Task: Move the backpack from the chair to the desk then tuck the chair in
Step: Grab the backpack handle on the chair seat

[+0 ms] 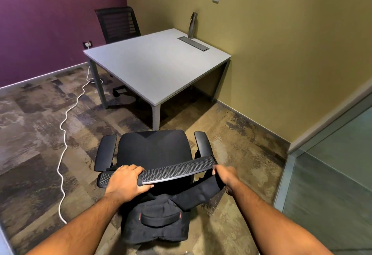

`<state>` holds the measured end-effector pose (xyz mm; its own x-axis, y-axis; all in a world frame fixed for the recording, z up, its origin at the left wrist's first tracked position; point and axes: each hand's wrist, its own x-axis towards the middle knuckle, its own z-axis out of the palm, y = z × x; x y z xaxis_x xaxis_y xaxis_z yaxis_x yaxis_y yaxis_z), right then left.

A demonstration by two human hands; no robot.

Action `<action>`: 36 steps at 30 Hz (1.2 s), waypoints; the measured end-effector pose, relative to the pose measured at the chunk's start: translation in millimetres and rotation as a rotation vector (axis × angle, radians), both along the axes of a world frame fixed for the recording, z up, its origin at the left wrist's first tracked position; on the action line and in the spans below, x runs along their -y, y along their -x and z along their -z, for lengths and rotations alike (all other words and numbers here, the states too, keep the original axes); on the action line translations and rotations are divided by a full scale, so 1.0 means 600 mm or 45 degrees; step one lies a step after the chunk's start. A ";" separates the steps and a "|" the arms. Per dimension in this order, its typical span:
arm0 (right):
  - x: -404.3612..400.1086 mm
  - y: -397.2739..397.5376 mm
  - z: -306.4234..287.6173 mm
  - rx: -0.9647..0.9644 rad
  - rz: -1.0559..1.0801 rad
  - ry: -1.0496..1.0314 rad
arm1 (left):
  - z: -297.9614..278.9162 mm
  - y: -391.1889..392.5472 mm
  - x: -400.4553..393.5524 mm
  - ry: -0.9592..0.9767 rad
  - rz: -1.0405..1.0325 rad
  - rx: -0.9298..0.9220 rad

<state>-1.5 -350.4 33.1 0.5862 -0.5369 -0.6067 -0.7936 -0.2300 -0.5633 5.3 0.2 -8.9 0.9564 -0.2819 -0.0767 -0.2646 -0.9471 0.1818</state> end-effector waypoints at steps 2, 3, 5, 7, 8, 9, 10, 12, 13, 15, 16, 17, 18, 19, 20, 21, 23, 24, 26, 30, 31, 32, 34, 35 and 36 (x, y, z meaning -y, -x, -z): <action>-0.009 0.008 0.007 0.079 0.094 -0.099 | -0.004 0.000 0.002 -0.017 -0.004 0.009; -0.013 0.012 0.015 0.112 0.139 -0.149 | -0.005 0.000 0.003 -0.022 0.000 0.007; -0.016 0.024 0.035 0.117 0.178 -0.196 | -0.006 0.001 0.003 -0.026 0.013 0.007; -0.014 0.037 0.060 0.050 0.170 -0.160 | -0.007 0.004 0.003 -0.043 0.023 0.006; -0.011 0.041 0.072 0.013 0.163 -0.128 | -0.006 0.005 0.003 -0.045 0.023 0.007; -0.008 0.042 0.087 -0.026 0.151 -0.081 | -0.005 0.005 0.003 -0.040 0.022 0.004; -0.006 0.043 0.097 -0.066 0.123 -0.013 | -0.004 0.005 0.003 -0.034 0.023 -0.003; -0.008 0.044 0.108 -0.144 -0.003 0.131 | -0.004 0.003 0.002 -0.032 0.025 -0.023; -0.012 0.044 0.110 -0.185 -0.094 0.197 | -0.005 0.002 0.002 -0.035 0.025 -0.032; -0.027 0.043 0.109 -0.279 -0.287 0.318 | -0.004 0.000 0.001 -0.040 0.023 -0.044; -0.037 0.044 0.106 -0.328 -0.378 0.380 | -0.003 -0.001 0.002 -0.038 0.022 -0.049; -0.049 0.045 0.104 -0.360 -0.470 0.439 | -0.002 -0.001 0.002 -0.036 0.019 -0.055; -0.062 0.047 0.103 -0.363 -0.563 0.489 | -0.001 -0.002 0.002 -0.038 0.018 -0.060; -0.076 0.049 0.104 -0.334 -0.656 0.520 | 0.000 -0.002 0.002 -0.043 0.018 -0.064; -0.092 0.051 0.108 -0.275 -0.745 0.533 | 0.001 -0.002 0.001 -0.050 0.017 -0.068; -0.107 0.053 0.112 -0.195 -0.828 0.523 | 0.002 -0.003 0.001 -0.051 0.015 -0.075; -0.142 0.057 0.121 -0.042 -0.997 0.446 | 0.003 -0.004 0.000 -0.047 0.008 -0.089; -0.161 0.061 0.125 0.000 -1.074 0.383 | 0.005 -0.004 0.000 -0.044 0.004 -0.096; -0.196 0.070 0.134 0.009 -1.195 0.244 | 0.006 -0.004 0.000 -0.045 -0.003 -0.102; -0.246 0.086 0.164 -0.049 -1.387 0.077 | 0.010 -0.007 -0.001 -0.026 0.004 -0.111; -0.254 0.088 0.169 -0.062 -1.415 0.050 | 0.010 -0.009 -0.002 -0.017 0.010 -0.127; -0.261 0.091 0.175 -0.083 -1.442 0.032 | 0.009 -0.011 -0.004 -0.012 0.016 -0.150; -0.273 0.095 0.181 -0.139 -1.500 0.018 | 0.008 -0.014 -0.007 0.002 0.029 -0.196; -0.279 0.096 0.184 -0.168 -1.531 0.016 | 0.008 -0.015 -0.008 0.012 0.032 -0.212; -0.283 0.098 0.186 -0.196 -1.562 0.017 | 0.007 -0.015 -0.008 0.021 0.034 -0.222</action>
<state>-60.2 -180.5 -78.5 0.6289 0.3104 -0.7128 -0.1069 -0.8736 -0.4748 14.2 5.3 -13.3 0.9211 -0.3098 -0.2357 -0.2529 -0.9366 0.2426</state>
